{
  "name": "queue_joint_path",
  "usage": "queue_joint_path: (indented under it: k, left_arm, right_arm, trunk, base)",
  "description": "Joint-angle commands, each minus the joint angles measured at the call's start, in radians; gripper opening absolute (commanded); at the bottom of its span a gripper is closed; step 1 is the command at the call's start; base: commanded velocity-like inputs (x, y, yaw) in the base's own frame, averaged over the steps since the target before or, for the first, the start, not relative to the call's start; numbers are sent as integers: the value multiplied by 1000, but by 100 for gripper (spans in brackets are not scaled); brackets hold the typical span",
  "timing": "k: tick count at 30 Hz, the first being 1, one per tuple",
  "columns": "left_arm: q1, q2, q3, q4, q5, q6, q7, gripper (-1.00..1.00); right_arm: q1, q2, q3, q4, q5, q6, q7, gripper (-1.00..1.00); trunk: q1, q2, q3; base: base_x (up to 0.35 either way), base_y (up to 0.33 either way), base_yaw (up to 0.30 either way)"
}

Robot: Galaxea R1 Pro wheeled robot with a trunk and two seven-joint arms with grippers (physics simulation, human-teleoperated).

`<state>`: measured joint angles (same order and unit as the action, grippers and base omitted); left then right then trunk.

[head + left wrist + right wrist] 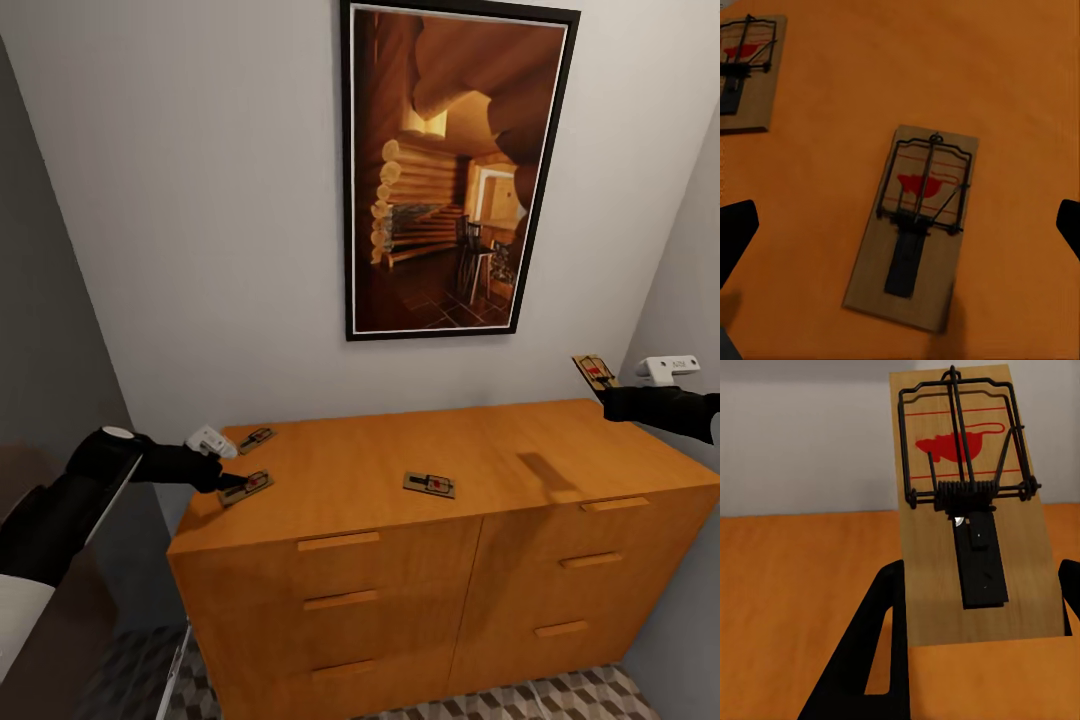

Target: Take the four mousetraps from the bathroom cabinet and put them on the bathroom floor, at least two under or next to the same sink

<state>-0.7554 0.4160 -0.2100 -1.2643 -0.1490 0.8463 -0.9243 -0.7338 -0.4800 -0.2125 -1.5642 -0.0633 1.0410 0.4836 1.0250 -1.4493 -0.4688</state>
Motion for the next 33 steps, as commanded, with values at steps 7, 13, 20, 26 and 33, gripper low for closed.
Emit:
queue_joint_path:
  k: [7, 13, 20, 26, 33]
  left_arm:
    - [-1, -9, -1, 58, -28, -32, -10, 100]
    - [-2, -13, -4, 93, -31, -57, -11, 100]
    - [-2, -13, -8, 101, -32, -63, -11, 100]
    - [-2, -13, -15, 102, -31, -64, -14, 100]
    - [-2, -14, -66, 106, -31, -64, -25, 100]
  right_arm:
    - [-1, 0, -1, 0, -7, 6, -2, -100]
    - [-1, 0, -1, 0, -7, 6, -2, -100]
    - [-1, 0, -1, 0, -7, 6, -2, -100]
    - [-1, -1, -1, 0, -7, 6, -2, -100]
    - [-1, -2, -1, 0, -7, 6, -2, -100]
  trunk:
    - [0, -1, -1]
    - [0, -1, -1]
    - [0, -1, -1]
    - [0, -1, -1]
    - [0, -1, -1]
  base:
    - [0, 0, 0]
    - [0, 0, 0]
    - [0, 0, 0]
    - [0, 0, 0]
    - [0, 0, 0]
